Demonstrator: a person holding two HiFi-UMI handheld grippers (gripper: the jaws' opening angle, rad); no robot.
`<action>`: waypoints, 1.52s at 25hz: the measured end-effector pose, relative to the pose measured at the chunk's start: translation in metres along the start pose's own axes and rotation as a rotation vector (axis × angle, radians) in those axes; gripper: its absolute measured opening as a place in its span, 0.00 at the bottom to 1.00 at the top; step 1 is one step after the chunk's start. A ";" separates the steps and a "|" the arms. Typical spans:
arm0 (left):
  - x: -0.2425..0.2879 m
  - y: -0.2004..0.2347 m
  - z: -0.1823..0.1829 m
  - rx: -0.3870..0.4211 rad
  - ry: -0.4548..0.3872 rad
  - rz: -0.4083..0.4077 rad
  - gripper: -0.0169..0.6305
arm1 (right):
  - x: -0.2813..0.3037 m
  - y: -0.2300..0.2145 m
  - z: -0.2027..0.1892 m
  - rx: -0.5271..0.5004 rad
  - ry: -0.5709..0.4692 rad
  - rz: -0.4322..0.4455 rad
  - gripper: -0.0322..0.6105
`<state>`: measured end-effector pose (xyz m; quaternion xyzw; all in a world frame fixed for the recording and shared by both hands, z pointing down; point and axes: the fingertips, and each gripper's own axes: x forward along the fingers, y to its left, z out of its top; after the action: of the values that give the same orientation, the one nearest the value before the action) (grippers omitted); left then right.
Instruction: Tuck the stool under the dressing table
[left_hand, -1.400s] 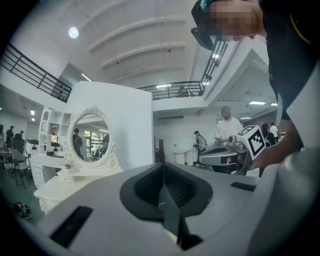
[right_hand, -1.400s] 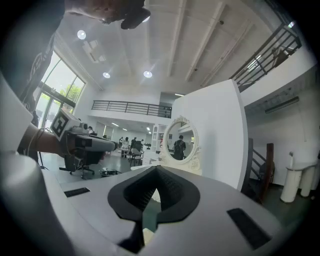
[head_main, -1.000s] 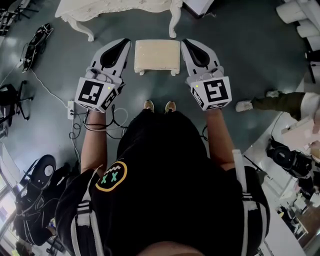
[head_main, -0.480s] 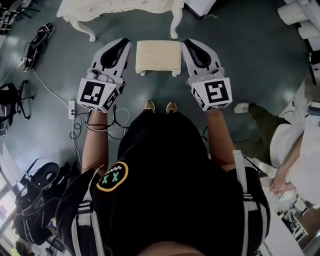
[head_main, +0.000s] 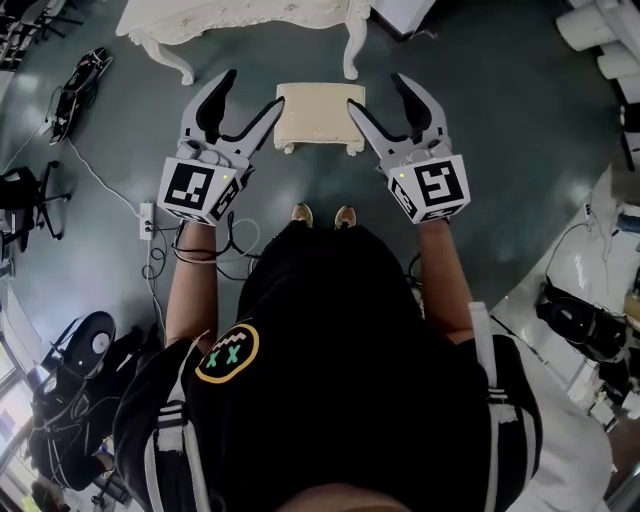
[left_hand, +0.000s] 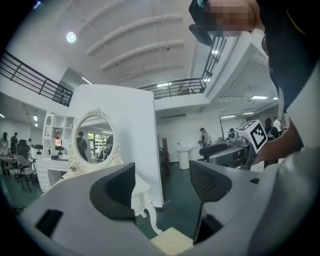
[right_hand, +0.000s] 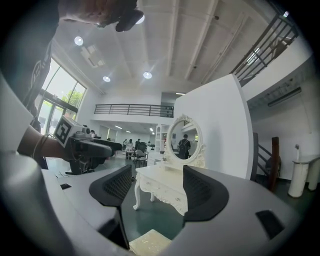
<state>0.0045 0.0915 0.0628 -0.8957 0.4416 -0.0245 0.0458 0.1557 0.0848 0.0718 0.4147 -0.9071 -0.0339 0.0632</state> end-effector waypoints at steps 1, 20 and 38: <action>0.000 0.000 -0.001 0.006 0.004 0.000 0.60 | 0.000 0.001 0.000 0.001 -0.001 0.006 0.60; 0.004 0.011 -0.009 0.063 0.021 -0.001 0.77 | 0.017 0.000 -0.004 -0.018 0.014 0.011 0.98; 0.013 -0.007 -0.112 0.013 0.088 -0.002 0.77 | 0.020 -0.004 -0.111 0.015 0.089 -0.002 0.98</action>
<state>0.0087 0.0782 0.1750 -0.8939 0.4420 -0.0667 0.0319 0.1616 0.0662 0.1833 0.4170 -0.9033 -0.0085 0.1003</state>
